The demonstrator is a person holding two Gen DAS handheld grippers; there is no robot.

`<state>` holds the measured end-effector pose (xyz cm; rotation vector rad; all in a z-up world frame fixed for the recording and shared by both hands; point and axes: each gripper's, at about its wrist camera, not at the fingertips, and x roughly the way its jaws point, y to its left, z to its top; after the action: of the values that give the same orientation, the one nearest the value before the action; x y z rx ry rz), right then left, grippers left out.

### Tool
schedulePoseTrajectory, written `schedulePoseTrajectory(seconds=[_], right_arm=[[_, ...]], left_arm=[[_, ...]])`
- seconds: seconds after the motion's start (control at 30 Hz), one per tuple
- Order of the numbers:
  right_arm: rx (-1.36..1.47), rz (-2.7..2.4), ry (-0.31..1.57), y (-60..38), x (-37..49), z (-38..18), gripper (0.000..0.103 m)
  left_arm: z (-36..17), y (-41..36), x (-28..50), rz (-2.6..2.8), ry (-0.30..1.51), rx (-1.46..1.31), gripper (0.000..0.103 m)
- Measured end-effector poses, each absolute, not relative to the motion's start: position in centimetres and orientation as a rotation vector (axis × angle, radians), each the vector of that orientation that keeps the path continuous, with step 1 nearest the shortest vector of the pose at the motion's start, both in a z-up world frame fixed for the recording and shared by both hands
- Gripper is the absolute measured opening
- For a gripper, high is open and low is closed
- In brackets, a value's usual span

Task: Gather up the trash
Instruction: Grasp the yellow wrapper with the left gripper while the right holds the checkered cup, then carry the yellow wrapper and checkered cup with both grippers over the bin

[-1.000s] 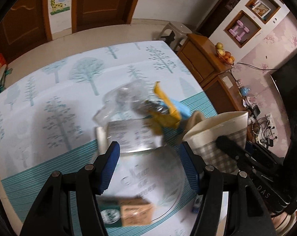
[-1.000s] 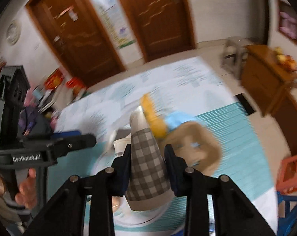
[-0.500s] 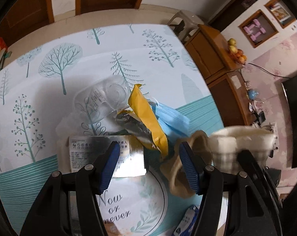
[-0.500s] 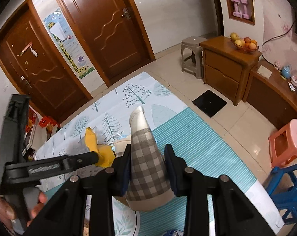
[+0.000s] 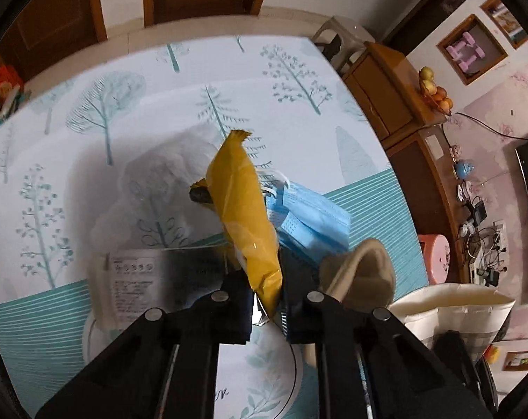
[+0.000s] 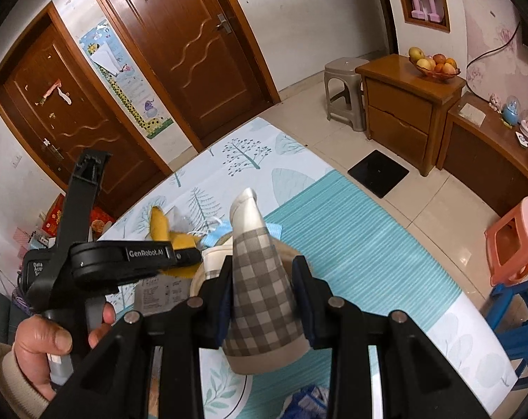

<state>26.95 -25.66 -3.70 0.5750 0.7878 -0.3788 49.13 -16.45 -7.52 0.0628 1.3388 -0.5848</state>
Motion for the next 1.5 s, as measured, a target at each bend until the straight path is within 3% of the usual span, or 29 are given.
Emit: schedulePoseTrajectory(seconds=[0.37, 0.73, 1.1, 1.5], right_arm=[[0.619, -0.330, 0.696, -23.8, 20.1, -0.8, 0.032], [0.576, -0.188, 0.719, -21.4, 10.1, 0.2, 0.032], [0.510, -0.071, 0.876, -20.7, -1.3, -4.6, 0.032], [0.542, -0.049, 1.083, -19.0, -6.5, -14.8, 0.032]], left_arm=[[0.9, -9.8, 41.6, -0.631, 1.194, 0.011, 0.008], [4.3, -4.9, 24.4, -0.681, 1.149, 0.096, 0.008], [-0.8, -5.6, 7.1, -0.628, 1.204, 0.205, 0.009], [-9.8, -5.7, 0.0, -0.595, 1.359, 0.333, 0.009]])
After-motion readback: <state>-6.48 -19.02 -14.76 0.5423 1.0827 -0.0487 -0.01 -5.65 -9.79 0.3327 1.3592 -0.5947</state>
